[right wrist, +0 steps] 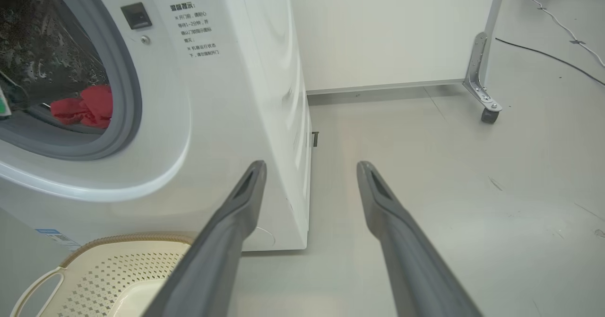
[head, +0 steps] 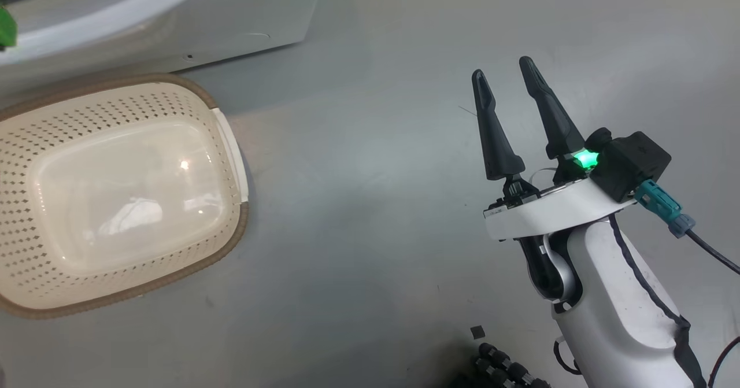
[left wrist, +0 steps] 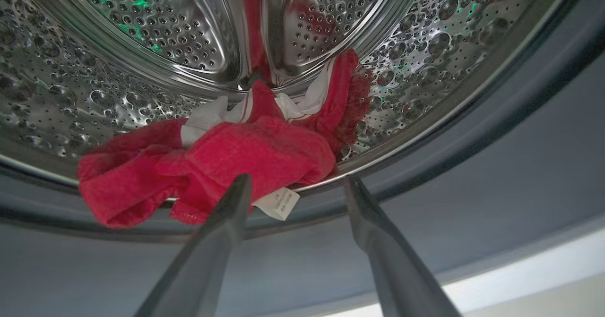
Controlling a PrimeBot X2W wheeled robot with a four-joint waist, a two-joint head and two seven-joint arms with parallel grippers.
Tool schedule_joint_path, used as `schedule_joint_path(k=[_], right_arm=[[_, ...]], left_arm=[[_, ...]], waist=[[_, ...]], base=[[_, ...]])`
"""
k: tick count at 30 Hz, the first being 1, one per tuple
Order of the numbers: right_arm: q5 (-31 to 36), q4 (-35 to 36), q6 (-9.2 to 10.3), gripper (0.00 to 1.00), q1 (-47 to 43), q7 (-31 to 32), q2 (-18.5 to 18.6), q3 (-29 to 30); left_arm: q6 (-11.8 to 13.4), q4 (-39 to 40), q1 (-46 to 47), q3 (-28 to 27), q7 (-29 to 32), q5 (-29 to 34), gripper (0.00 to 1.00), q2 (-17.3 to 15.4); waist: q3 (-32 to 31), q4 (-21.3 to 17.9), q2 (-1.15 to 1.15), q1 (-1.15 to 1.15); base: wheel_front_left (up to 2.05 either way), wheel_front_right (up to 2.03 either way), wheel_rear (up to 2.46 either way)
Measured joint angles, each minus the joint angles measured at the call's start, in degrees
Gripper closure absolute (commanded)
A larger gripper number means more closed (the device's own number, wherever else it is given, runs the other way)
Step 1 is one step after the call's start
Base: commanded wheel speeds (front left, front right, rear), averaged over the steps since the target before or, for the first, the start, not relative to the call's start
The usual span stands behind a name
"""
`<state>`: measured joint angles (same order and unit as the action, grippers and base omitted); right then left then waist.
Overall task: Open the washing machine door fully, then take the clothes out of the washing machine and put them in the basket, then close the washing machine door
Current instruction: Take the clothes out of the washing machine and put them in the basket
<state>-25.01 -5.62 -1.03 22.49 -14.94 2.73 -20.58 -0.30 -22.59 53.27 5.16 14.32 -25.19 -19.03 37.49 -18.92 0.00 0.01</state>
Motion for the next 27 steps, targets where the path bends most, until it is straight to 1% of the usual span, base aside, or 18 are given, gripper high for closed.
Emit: schedule_joint_path(k=[5,9,17,20,21,27], right_arm=[[-0.7,0.3,0.63,0.00,1.1,0.0,0.0,-1.6],[-0.8,0.3,0.66,0.00,1.6,0.0,0.0,-2.4],[-1.8,0.3,0.76,0.00,2.6,0.0,0.0,-4.4],[-1.9,0.3,0.81,0.00,3.0,0.0,-0.1,-4.7],[-1.9,0.3,1.20,0.00,3.0,0.0,-0.1,-4.9],[-1.9,0.2,1.20,0.00,3.0,0.0,-0.1,-5.5]], left_arm=[[0.1,-1.4,4.4,-1.3,0.2,0.7,0.00,-2.0],[0.1,-2.8,6.3,-1.8,0.1,1.5,0.00,-3.1],[1.5,-6.8,10.2,-3.3,-0.9,2.3,0.00,-5.2],[1.6,-8.6,10.9,-3.2,-0.9,2.7,0.00,-5.4],[1.6,-9.3,11.0,-3.0,-0.8,2.7,0.00,-5.4],[2.1,-12.6,11.7,-2.5,0.3,3.1,0.00,-5.4]], waist=[[1.8,-2.1,0.00,0.00],[2.7,-3.3,0.00,0.00],[4.6,-5.7,0.00,0.00],[5.1,-6.3,0.00,0.00],[5.2,-6.5,0.00,0.00],[5.5,-6.9,0.00,0.00]], base=[[0.00,0.00,0.00],[0.00,0.00,0.00],[0.00,0.00,0.00],[0.00,0.00,0.00],[0.00,0.00,0.00],[0.00,0.00,0.00]])
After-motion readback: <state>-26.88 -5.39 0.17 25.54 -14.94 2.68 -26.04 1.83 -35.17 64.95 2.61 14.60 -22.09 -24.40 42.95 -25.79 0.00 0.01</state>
